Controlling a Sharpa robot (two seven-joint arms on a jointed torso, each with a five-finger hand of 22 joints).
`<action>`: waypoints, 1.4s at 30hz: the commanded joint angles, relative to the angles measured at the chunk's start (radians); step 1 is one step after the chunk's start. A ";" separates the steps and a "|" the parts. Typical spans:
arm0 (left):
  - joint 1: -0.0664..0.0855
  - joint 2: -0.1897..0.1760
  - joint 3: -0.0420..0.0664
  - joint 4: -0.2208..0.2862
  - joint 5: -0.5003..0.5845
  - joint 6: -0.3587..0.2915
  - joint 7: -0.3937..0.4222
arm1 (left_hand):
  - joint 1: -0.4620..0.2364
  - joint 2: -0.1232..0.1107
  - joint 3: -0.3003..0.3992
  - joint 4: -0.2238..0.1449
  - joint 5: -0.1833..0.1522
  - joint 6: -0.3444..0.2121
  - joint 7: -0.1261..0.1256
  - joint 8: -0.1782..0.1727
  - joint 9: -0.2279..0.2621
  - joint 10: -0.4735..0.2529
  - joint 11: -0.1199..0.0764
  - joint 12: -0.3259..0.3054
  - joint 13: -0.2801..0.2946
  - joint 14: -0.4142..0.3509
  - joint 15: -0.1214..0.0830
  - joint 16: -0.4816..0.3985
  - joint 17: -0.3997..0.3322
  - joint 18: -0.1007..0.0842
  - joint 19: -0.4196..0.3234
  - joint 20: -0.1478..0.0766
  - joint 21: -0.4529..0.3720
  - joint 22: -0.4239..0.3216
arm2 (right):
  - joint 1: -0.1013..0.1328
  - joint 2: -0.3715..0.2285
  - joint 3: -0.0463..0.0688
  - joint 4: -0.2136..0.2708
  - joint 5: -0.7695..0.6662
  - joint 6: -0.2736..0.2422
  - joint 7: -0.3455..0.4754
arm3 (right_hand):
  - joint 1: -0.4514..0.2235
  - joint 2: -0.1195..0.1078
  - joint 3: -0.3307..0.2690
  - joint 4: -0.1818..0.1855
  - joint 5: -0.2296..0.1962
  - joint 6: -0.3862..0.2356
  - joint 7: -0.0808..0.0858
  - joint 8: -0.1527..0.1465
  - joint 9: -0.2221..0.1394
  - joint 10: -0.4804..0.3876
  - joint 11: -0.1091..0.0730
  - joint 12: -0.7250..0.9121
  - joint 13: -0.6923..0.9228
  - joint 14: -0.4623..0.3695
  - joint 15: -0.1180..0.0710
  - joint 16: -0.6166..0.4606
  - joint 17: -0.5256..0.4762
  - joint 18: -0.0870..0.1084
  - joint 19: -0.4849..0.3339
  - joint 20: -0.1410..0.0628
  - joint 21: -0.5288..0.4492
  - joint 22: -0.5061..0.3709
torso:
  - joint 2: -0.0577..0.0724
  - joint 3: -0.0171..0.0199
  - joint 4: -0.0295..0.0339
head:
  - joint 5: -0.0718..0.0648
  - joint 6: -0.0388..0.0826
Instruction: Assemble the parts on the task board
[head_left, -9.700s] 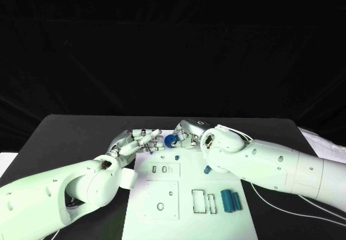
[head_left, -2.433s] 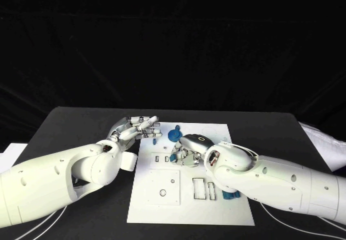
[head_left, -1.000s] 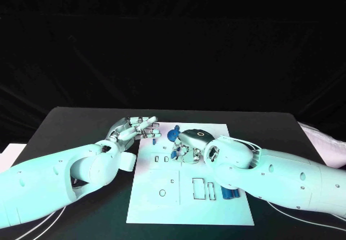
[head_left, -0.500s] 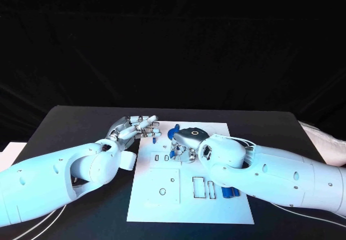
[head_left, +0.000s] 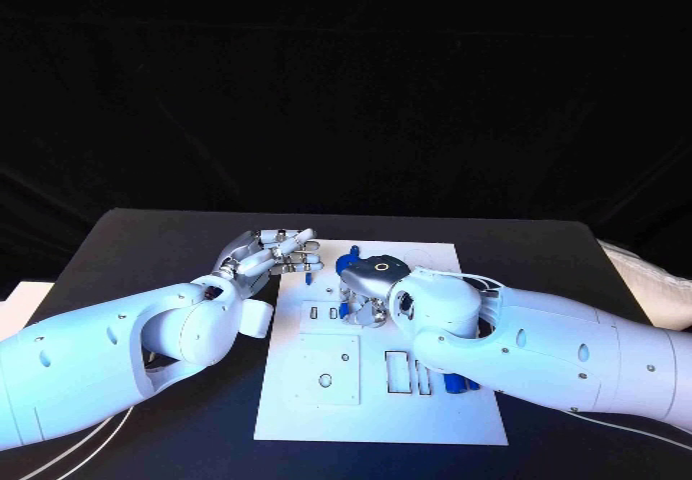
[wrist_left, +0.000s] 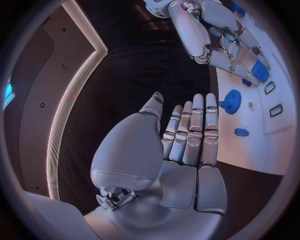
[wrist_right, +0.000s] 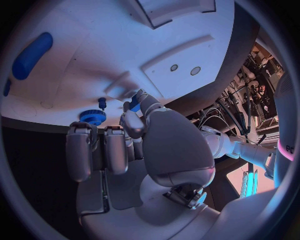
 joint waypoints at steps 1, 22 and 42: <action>0.000 0.001 0.001 0.002 0.002 0.019 0.003 | -0.001 0.007 -0.002 -0.005 -0.004 0.000 0.005 -0.004 -0.001 -0.001 0.004 -0.005 -0.001 0.007 0.000 -0.002 0.001 0.013 0.008 -0.001 -0.007 -0.002 | 0.001 0.003 -0.001 0.002 -0.050 0.041 -0.026 | -0.002 0.009 -0.001 0.008 0.003 0.012 -0.006 0.007 0.001 -0.005 0.000 -0.006 -0.001 0.060 0.002 -0.006 0.040 -0.002 -0.004 0.003 -0.005 0.036 | 0.001 0.0001 -0.0002 | 0.001 -0.001; 0.000 0.001 0.000 0.001 0.002 0.020 0.002 | -0.001 0.007 -0.002 -0.005 -0.004 0.000 0.005 -0.004 -0.001 -0.001 0.004 -0.005 -0.001 0.007 0.000 -0.002 0.001 0.013 0.008 -0.001 -0.007 -0.002 | 0.004 0.019 -0.007 0.004 -0.107 0.083 -0.045 | -0.004 0.005 -0.001 0.009 0.004 0.013 -0.007 0.006 0.002 -0.006 -0.001 -0.008 -0.002 0.059 0.002 -0.007 0.039 -0.001 -0.004 0.003 -0.005 0.036 | 0.000 0.0006 0.0001 | 0.000 -0.005; 0.000 0.001 0.000 0.000 0.002 0.021 -0.005 | -0.001 0.007 -0.003 -0.007 -0.005 -0.001 0.005 -0.005 -0.001 -0.001 0.004 -0.006 -0.001 0.007 0.000 -0.003 0.002 0.013 0.009 -0.001 -0.008 -0.002 | 0.004 0.029 -0.009 -0.006 -0.101 0.084 -0.048 | -0.039 -0.032 -0.014 0.031 -0.002 -0.014 0.006 -0.017 -0.006 -0.016 0.009 -0.036 -0.019 0.055 0.008 -0.020 0.022 0.000 -0.009 0.007 -0.011 0.029 | 0.000 0.0005 0.0007 | -0.001 -0.006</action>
